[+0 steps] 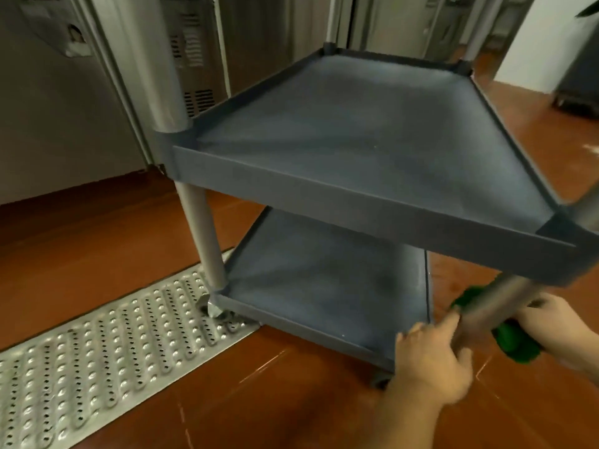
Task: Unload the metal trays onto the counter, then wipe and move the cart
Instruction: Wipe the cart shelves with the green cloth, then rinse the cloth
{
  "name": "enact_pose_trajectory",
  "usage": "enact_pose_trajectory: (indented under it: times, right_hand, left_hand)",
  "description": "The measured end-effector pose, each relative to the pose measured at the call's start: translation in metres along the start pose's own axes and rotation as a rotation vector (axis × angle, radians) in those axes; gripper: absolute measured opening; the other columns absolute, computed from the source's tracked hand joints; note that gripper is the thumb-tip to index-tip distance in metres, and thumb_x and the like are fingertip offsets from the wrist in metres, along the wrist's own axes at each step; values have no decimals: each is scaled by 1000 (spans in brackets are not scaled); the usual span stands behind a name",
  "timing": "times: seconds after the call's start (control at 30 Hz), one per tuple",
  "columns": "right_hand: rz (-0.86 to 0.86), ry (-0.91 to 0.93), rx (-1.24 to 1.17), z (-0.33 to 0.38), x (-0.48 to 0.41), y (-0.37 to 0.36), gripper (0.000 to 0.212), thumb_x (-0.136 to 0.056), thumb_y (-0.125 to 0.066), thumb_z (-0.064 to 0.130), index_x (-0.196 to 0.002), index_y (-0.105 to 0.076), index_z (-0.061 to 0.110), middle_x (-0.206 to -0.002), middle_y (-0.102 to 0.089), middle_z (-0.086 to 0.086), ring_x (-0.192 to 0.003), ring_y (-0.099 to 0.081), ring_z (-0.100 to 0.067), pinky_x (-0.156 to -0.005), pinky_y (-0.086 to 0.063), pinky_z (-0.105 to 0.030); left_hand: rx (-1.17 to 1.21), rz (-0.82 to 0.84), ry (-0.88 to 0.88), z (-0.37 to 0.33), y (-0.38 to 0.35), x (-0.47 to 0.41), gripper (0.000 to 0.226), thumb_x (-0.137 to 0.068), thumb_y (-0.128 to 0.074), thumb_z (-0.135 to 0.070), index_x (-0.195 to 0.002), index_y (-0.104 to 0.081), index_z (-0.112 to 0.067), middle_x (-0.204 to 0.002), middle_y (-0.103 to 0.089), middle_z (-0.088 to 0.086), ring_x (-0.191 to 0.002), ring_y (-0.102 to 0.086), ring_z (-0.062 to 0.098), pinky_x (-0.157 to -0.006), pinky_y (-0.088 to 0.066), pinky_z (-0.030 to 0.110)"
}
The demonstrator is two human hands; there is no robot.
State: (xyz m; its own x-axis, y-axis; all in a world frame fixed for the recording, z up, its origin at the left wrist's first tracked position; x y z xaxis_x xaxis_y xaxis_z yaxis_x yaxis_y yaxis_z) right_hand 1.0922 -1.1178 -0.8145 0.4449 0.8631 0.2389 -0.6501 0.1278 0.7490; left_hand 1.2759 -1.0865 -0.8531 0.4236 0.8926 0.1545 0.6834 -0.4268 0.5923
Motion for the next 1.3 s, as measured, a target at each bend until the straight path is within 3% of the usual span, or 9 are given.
enact_pose_trajectory:
  times: [0.13, 0.3, 0.5, 0.63, 0.73, 0.83, 0.97, 1.13, 1.3]
  right_hand:
    - [-21, -154, 150, -42, 7, 6, 4, -89, -66, 14, -93, -64, 13, -81, -67, -16, -69, -65, -36, -60, -56, -45]
    - [-35, -296, 188, -77, 21, -2, 10, -91, -63, 9, -100, -66, 6, -66, -66, -16, -46, -56, -26, -42, -45, -28]
    - [-140, -407, -73, -76, 61, -12, 22, -89, -64, 8, -109, -67, 0, -70, -69, -15, -45, -60, -26, -36, -46, -26]
    - [-108, -298, -144, -58, 57, -42, 20, -88, -67, 11, -107, -70, 8, -83, -71, -11, -68, -68, -28, -61, -58, -37]
    - [-67, -165, -99, -41, 41, -67, 21, -91, -65, 18, -111, -67, 14, -96, -70, -5, -72, -67, -22, -63, -60, -36]
    - [-69, 80, 194, -33, 19, -90, 34, -95, -57, 17, -129, -57, 17, -103, -67, -7, -66, -66, -22, -52, -57, -35]
    - [-15, 148, 417, -34, 7, -128, 38, -95, -51, 12, -131, -56, 22, -114, -67, -11, -75, -64, -27, -67, -57, -39]
    - [66, 276, 439, 2, 26, -188, 40, -91, -51, 12, -128, -60, 24, -119, -65, -11, -97, -64, -35, -83, -54, -43]
    - [266, 401, 130, 46, 43, -227, 27, -86, -61, 16, -112, -70, 20, -109, -71, -4, -101, -66, -21, -85, -51, -27]
  left_hand:
    - [160, 145, -29, 15, -32, -4, 69, -93, -54, -31, -149, -16, -44, -142, -45, 3, -129, -43, 26, -108, -35, 41]
    - [120, -312, 143, 125, -4, 22, 52, -92, -57, -27, -141, -41, -34, -135, -51, -9, -127, -44, 12, -105, -38, 28]
    - [278, -868, 280, 174, 52, 21, 25, -82, -66, -28, -87, -45, -17, -81, -45, -2, -83, -49, 27, -77, -43, 43]
    - [404, -933, 240, 178, 70, 24, 42, -77, -66, -45, -89, -41, -15, -83, -41, -3, -82, -43, 25, -73, -36, 37]
    - [359, -845, 162, 188, 89, 18, 54, -71, -68, -49, -116, -49, -25, -110, -51, -7, -105, -50, 20, -89, -43, 40]
    - [370, -752, 169, 189, 99, 15, 31, -70, -60, -54, -87, -54, -29, -94, -63, -2, -91, -60, 24, -81, -50, 45]
    - [323, -730, 177, 186, 97, 20, 32, -65, -56, -60, -80, -55, -32, -87, -64, -3, -87, -60, 22, -80, -51, 46]
    - [244, -627, 79, 179, 78, 24, 41, -68, -53, -65, -92, -59, -33, -93, -65, -11, -93, -59, 16, -84, -50, 46]
    - [141, -445, -15, 166, 59, 28, 53, -63, -53, -60, -108, -59, -34, -103, -59, -10, -99, -55, 13, -89, -49, 42]
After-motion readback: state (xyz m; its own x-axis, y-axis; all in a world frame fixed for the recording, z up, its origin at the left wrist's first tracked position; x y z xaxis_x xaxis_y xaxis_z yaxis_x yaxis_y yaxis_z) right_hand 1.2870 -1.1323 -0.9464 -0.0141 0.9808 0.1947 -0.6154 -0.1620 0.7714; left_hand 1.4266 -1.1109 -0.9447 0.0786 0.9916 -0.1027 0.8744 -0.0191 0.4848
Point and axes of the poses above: each hand's wrist, its own x-axis away from the middle knuckle, its own y-axis out of the back of the hand, z = x × y, the point moved 1 cm from there along -x, towards the middle knuckle
